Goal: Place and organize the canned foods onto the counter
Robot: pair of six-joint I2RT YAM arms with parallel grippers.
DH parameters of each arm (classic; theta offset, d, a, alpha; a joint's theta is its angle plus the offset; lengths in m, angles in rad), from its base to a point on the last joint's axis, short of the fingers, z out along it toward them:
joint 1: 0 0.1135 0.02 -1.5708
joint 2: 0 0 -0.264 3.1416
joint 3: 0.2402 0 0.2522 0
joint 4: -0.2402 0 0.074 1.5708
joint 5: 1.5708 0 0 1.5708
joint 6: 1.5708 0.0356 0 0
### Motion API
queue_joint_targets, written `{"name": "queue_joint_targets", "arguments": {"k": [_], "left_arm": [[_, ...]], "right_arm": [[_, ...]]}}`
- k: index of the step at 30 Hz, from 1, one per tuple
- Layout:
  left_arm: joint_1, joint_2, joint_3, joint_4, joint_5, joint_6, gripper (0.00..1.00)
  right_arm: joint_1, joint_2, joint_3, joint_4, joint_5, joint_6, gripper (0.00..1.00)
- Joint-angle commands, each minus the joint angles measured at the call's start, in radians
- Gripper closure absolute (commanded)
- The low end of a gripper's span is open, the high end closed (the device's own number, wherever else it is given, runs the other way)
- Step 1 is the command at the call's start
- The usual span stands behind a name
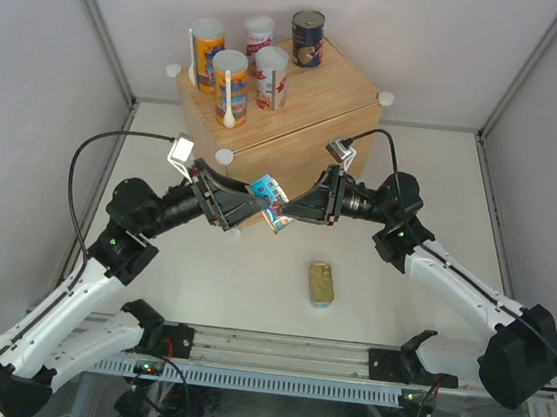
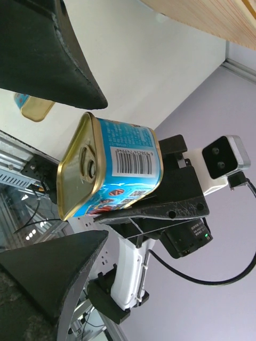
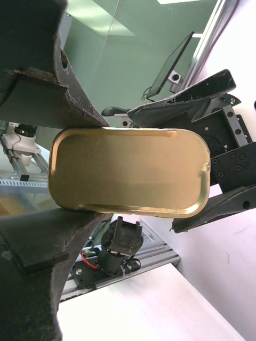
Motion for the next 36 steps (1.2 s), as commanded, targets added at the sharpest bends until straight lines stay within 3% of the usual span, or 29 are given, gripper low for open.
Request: {"name": "queue_joint_targets", "arguments": {"k": [1,8,15,19,23,26,28,33,36], "left_arm": [[0.006,0.009,0.054,0.087,0.033,-0.039,0.04],[0.005,0.01,0.039,0.156,0.039,-0.067,0.15],[0.005,0.025,0.032,0.221,0.074,-0.091,0.35],[0.005,0.025,0.034,0.236,0.074,-0.093,0.61],[0.006,0.028,0.03,0.24,0.061,-0.093,0.97],[0.006,0.024,0.027,0.24,0.04,-0.091,1.0],[0.006,0.026,0.031,0.237,0.031,-0.088,1.0],[0.006,0.022,0.033,0.232,0.002,-0.093,1.0],[0.005,0.017,0.03,0.231,-0.019,-0.101,1.0]], "right_arm": [[0.011,-0.012,0.075,0.114,0.017,0.016,1.0],[0.023,-0.003,0.085,0.117,0.027,0.017,1.0],[0.029,0.011,0.1,0.124,0.034,0.021,1.0],[0.029,0.014,0.107,0.12,0.034,0.019,1.0],[0.023,0.012,0.107,0.102,0.035,0.011,1.0],[0.008,-0.001,0.106,0.066,0.038,-0.018,0.99],[-0.005,-0.014,0.106,0.026,0.043,-0.048,0.89],[-0.045,-0.037,0.106,-0.015,0.038,-0.073,0.52],[-0.062,-0.042,0.106,-0.022,0.032,-0.078,0.39]]}}
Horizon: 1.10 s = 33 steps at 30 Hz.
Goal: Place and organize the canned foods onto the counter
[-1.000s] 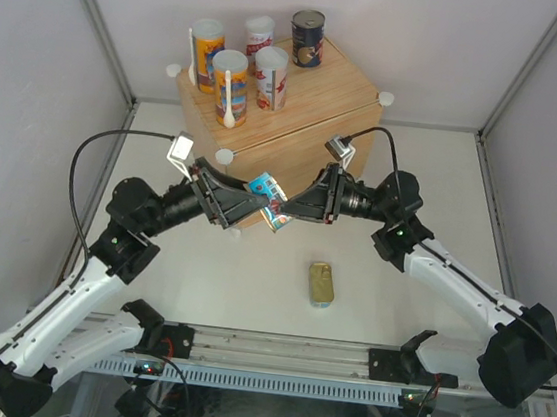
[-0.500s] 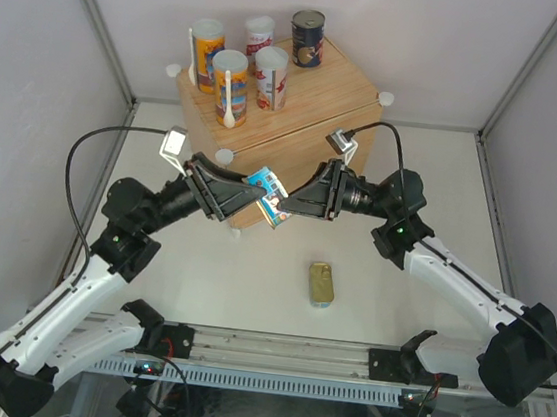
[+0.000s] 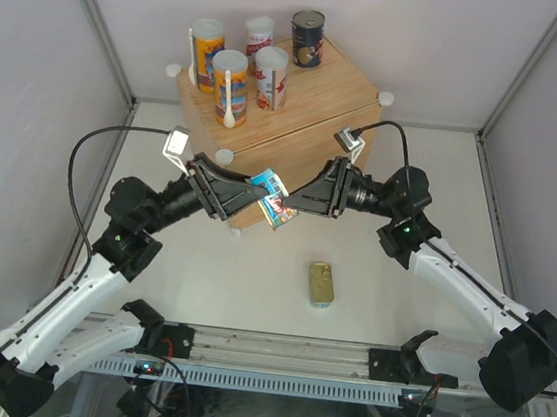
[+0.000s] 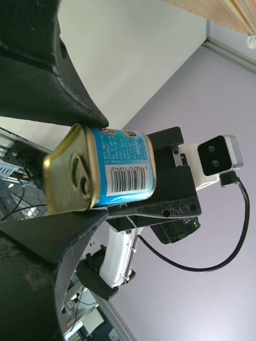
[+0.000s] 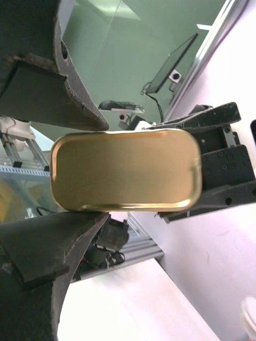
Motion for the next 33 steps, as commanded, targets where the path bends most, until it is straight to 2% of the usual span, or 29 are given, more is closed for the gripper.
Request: {"name": "queue_joint_targets", "arguments": {"k": [1,5,12,15,18,21,24,28,33], "left_arm": [[0.001,-0.022,0.029,0.067,-0.043,-0.011,1.0],[0.002,-0.021,0.029,0.089,-0.065,-0.031,1.0],[0.002,-0.012,0.031,0.091,-0.108,-0.051,1.0],[0.001,-0.013,0.038,0.046,-0.155,-0.048,1.0],[0.001,-0.013,0.058,-0.023,-0.201,-0.035,1.0],[0.0,-0.01,0.083,-0.081,-0.239,-0.03,1.0],[-0.002,-0.003,0.112,-0.134,-0.276,-0.032,1.0],[-0.014,0.016,0.17,-0.218,-0.326,-0.033,1.0],[-0.031,0.039,0.243,-0.3,-0.371,-0.043,1.0]], "right_arm": [[-0.044,-0.035,0.045,-0.016,0.029,-0.029,0.36],[-0.053,-0.041,0.045,-0.035,0.022,-0.045,0.29],[-0.068,-0.064,0.044,-0.121,0.027,-0.111,0.28],[-0.077,-0.095,0.045,-0.218,0.05,-0.199,0.28],[-0.081,-0.139,0.082,-0.435,0.12,-0.372,0.28],[-0.046,-0.178,0.16,-0.686,0.262,-0.619,0.28],[0.01,-0.213,0.222,-0.833,0.457,-0.815,0.28],[0.121,-0.259,0.253,-0.927,0.739,-0.986,0.27],[0.314,-0.299,0.247,-0.948,1.082,-1.188,0.27]]}}
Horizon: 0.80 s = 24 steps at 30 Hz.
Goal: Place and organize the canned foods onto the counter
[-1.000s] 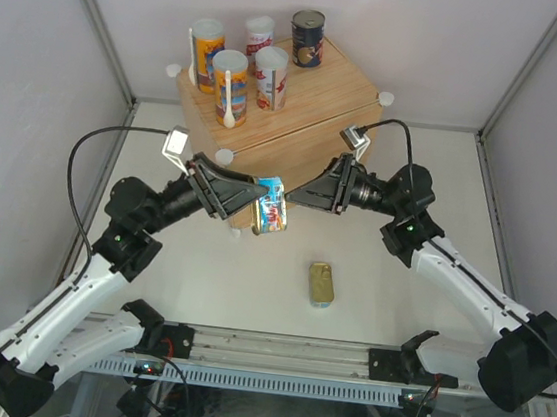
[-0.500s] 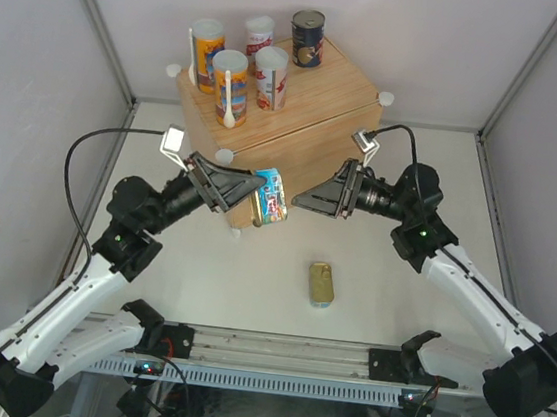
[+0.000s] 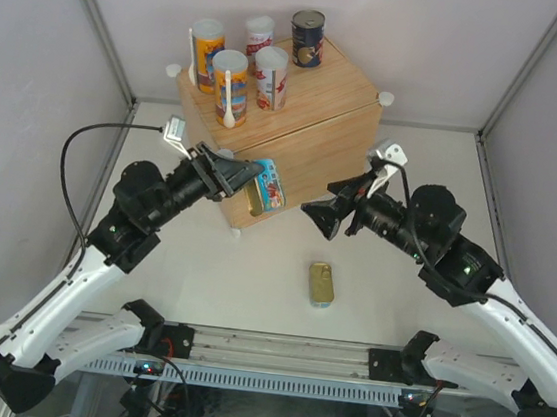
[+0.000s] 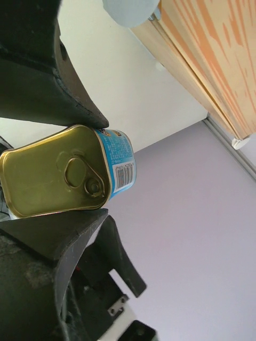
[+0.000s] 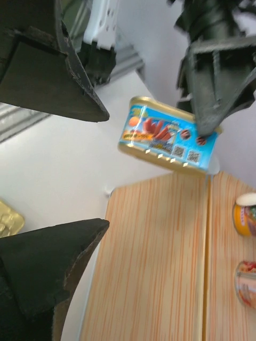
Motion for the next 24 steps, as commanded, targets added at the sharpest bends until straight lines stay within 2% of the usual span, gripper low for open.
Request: {"name": "queue_joint_targets", "arguments": {"k": [1,9,13,18,24], "left_arm": [[-0.018,0.002,0.144,-0.013,-0.069,-0.022,1.0],[-0.026,0.046,0.253,-0.135,-0.117,-0.06,1.0],[-0.026,0.066,0.286,-0.169,-0.117,-0.081,1.0],[-0.027,0.092,0.323,-0.194,-0.103,-0.096,1.0],[-0.026,0.112,0.359,-0.223,-0.088,-0.101,1.0]], "right_arm": [[0.161,-0.02,0.013,-0.065,0.426,-0.298,0.27],[0.447,0.013,-0.027,0.039,0.774,-0.565,0.24],[0.579,0.054,-0.075,0.198,0.978,-0.76,0.2],[0.66,0.118,-0.15,0.461,1.066,-0.982,0.19],[0.694,0.208,-0.205,0.777,1.11,-1.231,0.18]]}}
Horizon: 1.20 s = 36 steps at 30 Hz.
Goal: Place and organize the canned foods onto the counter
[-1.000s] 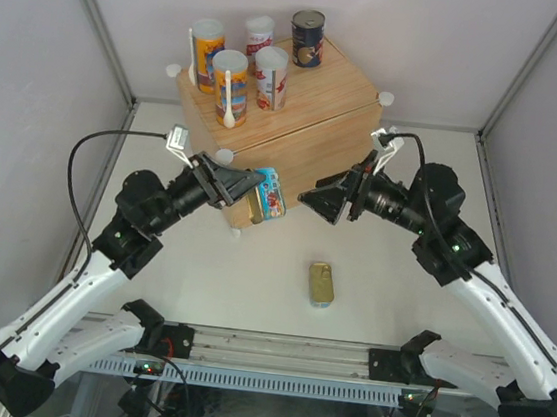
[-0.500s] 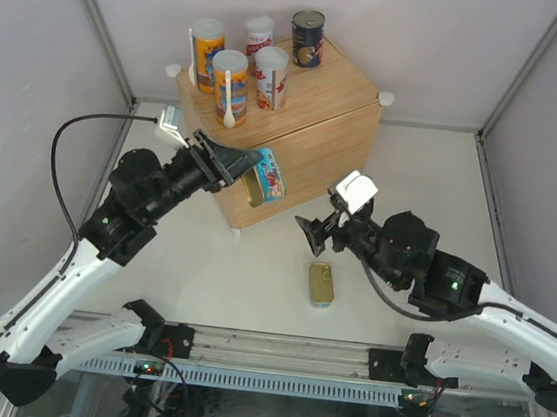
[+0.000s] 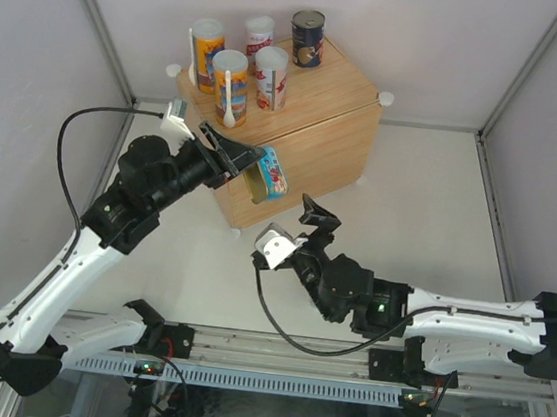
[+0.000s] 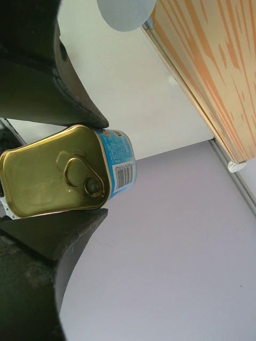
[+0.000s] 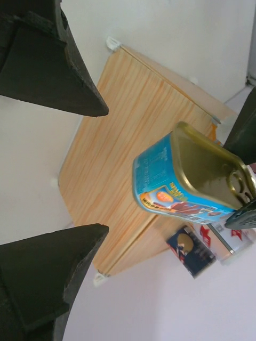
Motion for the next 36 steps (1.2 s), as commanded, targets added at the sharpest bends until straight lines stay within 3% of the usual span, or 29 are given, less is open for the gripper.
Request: {"name": "queue_joint_targets", "arguments": {"k": [1,8,18,36], "left_arm": [[-0.006,-0.006,0.105,0.054,0.018,-0.038,1.0],[-0.005,-0.001,0.107,0.054,0.036,-0.06,1.0],[-0.007,0.002,0.097,0.072,0.058,-0.084,1.0],[-0.028,0.014,0.085,0.108,0.069,-0.107,1.0]], "right_arm": [[0.024,0.047,-0.011,0.359,0.086,-0.273,0.17],[0.008,0.118,-0.009,0.512,0.055,-0.399,0.15],[-0.046,0.167,0.021,0.527,-0.018,-0.402,0.15],[-0.108,0.201,0.072,0.487,-0.122,-0.39,0.3]]}}
